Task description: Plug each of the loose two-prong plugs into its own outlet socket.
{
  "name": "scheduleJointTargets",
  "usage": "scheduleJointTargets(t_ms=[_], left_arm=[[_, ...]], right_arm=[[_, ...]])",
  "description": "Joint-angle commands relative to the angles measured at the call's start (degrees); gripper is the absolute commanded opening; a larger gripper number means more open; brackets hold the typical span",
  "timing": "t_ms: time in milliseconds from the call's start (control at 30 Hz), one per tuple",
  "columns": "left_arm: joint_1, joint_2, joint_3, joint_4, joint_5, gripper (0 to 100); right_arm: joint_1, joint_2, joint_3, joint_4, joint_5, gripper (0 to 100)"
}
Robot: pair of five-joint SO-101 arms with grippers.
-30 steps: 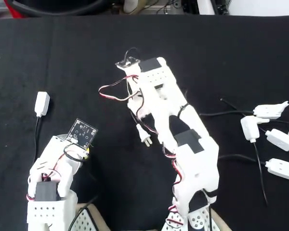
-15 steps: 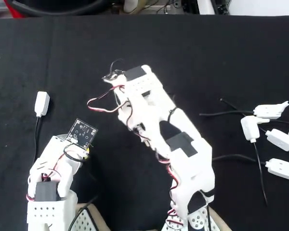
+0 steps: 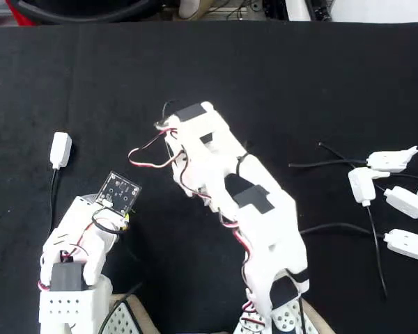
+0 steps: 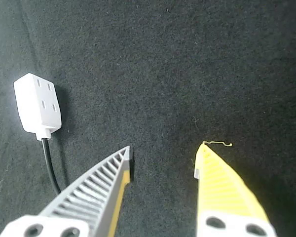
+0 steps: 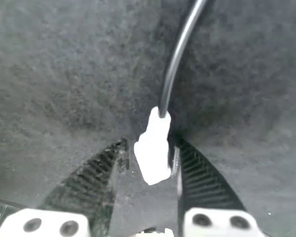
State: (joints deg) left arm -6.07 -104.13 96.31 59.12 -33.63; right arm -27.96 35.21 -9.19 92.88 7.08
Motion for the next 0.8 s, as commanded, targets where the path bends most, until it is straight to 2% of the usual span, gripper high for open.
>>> scheduleJointTargets(t_ms=[0, 767], left_arm=[[-0.40, -0.09, 1.10, 0.44, -0.44, 21], [-0.40, -0.09, 1.10, 0.53, -0.44, 21]], right_arm=[[-0.35, 0.92, -3.74, 2.37, -0.62, 13.6], [1.14, 0.92, -7.34, 3.16, 1.32, 13.3]])
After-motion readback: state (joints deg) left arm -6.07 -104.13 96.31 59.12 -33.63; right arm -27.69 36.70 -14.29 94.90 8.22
